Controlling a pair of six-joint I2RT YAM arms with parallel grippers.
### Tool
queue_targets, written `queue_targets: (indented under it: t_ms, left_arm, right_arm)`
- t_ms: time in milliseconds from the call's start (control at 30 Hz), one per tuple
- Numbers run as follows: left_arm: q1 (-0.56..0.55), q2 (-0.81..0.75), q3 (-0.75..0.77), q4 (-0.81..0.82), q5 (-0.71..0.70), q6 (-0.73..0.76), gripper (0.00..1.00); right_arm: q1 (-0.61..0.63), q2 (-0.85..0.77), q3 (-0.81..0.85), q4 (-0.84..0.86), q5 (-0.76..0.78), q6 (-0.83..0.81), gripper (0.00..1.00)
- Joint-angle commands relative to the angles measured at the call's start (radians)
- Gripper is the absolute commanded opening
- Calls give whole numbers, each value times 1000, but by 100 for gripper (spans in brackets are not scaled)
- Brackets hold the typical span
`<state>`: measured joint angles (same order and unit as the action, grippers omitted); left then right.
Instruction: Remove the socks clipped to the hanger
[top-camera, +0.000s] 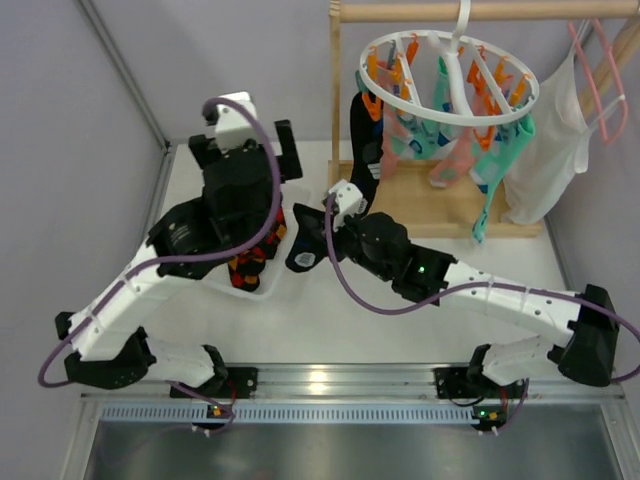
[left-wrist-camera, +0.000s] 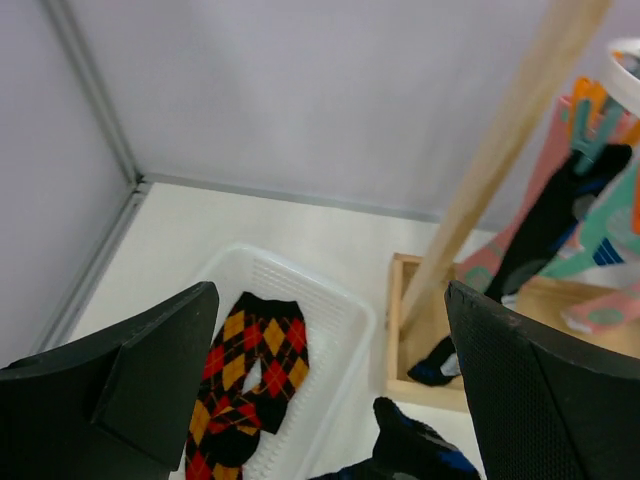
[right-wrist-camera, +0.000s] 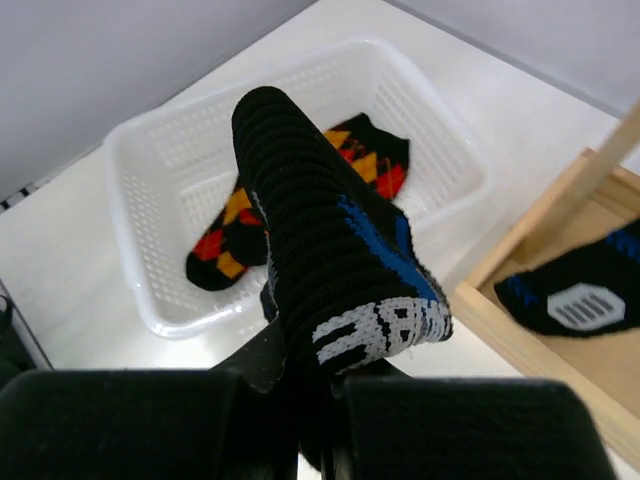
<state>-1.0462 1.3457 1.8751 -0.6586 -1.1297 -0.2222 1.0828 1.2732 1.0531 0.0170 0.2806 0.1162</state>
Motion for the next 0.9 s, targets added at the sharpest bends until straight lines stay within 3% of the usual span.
queue_targets:
  t_ms: [0,267,400,433,533,633,667,700,867]
  left_arm:
    - [-2,-81,-89,16,-163,6,99]
    - [-2,-233,-168,16,-315,73,99]
    - [-2,-310,-226,14,-317,80,98]
    - [-2,-336,-237,11,-312,78,99]
    - [-2,-368,-266,11,-246,78,99]
    - [-2,-404,-295,13,-142,67,99]
    - [-2,-417,-318,17,-105,60,99]
    - [-2,-424,-330,19,-9,43,99]
    - [2,-372,-427,30,232,-23,99]
  right_arm:
    - [-12,84,138,110,-113,22,0]
    - [-37,435,490,71,-259,48,0]
    - [-38,581,712,-1,-262,79,4]
    - [-41,625,743,-50,-252,92,25]
    - [-46,634,753,-54,-209,102,61]
    - [-60,586,720,-66,-159,115,82]
    - [-67,566,699,-75,-158,120,93]
    - [-76,514,684,-81,-150,125,98]
    - [-145,278,491,-188,-135,132,99]
